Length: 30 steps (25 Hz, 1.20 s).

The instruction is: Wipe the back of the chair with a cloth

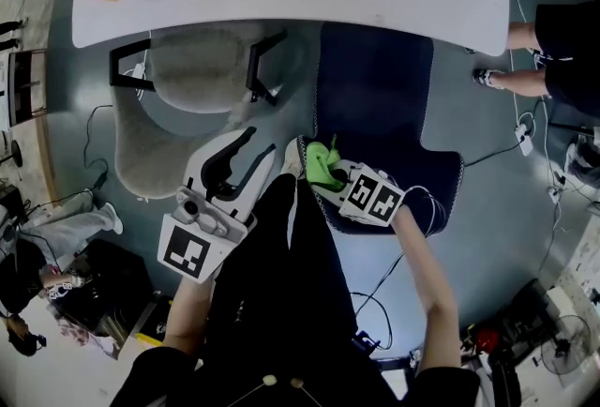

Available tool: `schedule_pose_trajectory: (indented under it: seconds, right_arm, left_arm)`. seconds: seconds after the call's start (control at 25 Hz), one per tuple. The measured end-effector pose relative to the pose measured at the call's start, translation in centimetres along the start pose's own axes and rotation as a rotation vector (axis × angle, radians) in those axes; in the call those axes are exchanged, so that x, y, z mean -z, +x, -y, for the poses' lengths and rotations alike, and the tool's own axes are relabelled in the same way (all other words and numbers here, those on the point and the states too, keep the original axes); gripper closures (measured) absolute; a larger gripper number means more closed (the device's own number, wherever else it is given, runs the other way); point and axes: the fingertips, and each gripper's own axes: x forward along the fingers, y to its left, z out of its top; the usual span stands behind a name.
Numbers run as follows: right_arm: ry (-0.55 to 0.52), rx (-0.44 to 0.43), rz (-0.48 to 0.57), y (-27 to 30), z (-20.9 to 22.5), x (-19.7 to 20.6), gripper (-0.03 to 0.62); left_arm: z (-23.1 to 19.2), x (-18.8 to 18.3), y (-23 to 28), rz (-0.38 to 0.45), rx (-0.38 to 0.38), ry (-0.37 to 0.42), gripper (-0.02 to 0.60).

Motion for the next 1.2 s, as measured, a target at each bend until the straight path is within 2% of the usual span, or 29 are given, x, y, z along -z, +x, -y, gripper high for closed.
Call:
schedule_pose_trajectory:
  seconds: [0.2, 0.28, 0.4, 0.68, 0.8, 0.92, 1.04, 1.12, 1.2]
  right_arm:
    - [-0.157, -0.080, -0.122, -0.8, -5.7, 0.3, 0.576]
    - [-0.190, -0.110, -0.182, -1.2, -7.3, 0.9, 0.575]
    - [-0.179, -0.149, -0.218, -2.7, -9.3, 1.6, 0.574]
    - [-0.183, -0.153, -0.245, -5.1, -11.1, 2.7, 0.576]
    - [-0.166, -0.159, -0.211, -5.6, -11.2, 1.8, 0.576]
    - [-0.118, -0.082, -0.085, -6.7, -9.0, -0.5, 0.576]
    - [-0.061, 0.059, 0.031, -9.1, -4.4, -2.1, 0.574]
    - [-0.028, 0.165, 0.068, -11.0, -0.6, -2.0, 0.574]
    - [0.007, 0.259, 0.061, -12.6, 3.2, -0.8, 0.574]
  left_arm:
    - [0.4, -1.9, -0.1, 0.021, 0.002, -0.001, 0.483]
    - [0.4, -2.7, -0.1, 0.034, 0.000, -0.003, 0.483]
    - [0.4, -3.7, -0.3, 0.046, 0.000, -0.006, 0.483]
    - [0.3, -4.5, -0.8, 0.065, -0.009, -0.027, 0.483]
    - [0.2, -4.6, -1.0, 0.068, -0.011, -0.032, 0.483]
    - [0.0, -4.7, -1.1, 0.067, -0.019, -0.035, 0.483]
    - [-0.1, -4.5, -1.3, 0.071, -0.028, -0.040, 0.483]
    - [-0.2, -4.2, -1.2, 0.070, -0.032, -0.046, 0.483]
    - [-0.2, -3.7, -1.2, 0.064, -0.038, -0.054, 0.483]
